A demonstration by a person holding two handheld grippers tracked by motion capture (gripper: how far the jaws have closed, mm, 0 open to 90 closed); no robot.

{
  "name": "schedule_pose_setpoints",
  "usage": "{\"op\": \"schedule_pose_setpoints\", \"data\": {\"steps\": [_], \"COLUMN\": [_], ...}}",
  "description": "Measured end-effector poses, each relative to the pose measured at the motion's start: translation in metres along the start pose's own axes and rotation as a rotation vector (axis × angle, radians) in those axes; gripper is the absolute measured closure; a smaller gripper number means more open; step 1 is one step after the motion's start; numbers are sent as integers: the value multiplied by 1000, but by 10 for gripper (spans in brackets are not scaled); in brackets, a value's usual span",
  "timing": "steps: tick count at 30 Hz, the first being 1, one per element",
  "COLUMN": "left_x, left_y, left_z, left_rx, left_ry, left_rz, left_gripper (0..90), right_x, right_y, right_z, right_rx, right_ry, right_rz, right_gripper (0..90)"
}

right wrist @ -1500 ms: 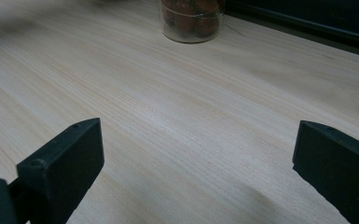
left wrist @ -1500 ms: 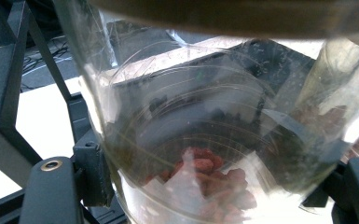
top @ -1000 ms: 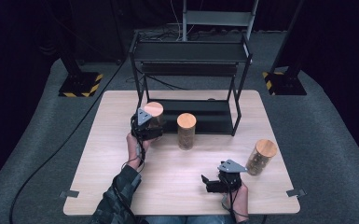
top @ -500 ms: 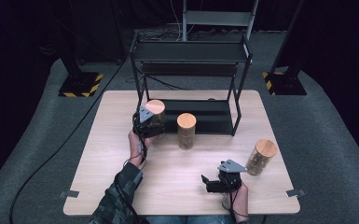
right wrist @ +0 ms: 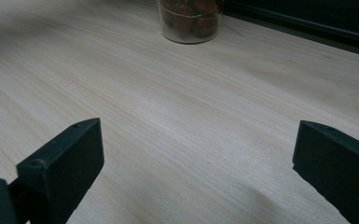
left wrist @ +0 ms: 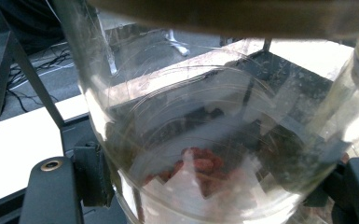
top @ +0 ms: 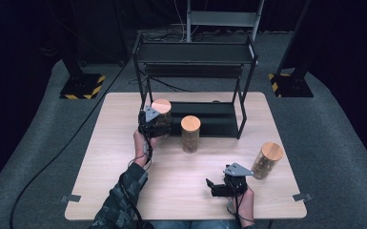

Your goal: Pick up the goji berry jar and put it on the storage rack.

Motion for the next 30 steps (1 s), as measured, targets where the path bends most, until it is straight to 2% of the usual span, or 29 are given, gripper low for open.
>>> {"op": "schedule_pose_setpoints", "data": {"steps": [9, 17, 30], "left_x": [-3, -4, -4], "left_y": [-3, -7, -16], "left_z": [9, 11, 15], "left_rx": [-11, -9, -8], "left_ry": [-3, -7, 10], "left_rz": [-12, -12, -16], "left_gripper": [246, 246, 246], "right_x": [0, 1, 0], "right_y": [0, 0, 0], "right_z": [0, 0, 0], "right_rx": [3, 3, -2], "right_ry": [4, 3, 6], "right_rz": [-1, 0, -1], "right_gripper": [10, 10, 10]}}
Point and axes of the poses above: each handheld gripper's, and its own axes: y roughly backward along the jaws, z roughly out of its top, x roughly to its left, the point moved 10 cm from there along -y, roughly forward along the jaws, and after that the axes turned 9 degrees about y, right-handed, at the moved point
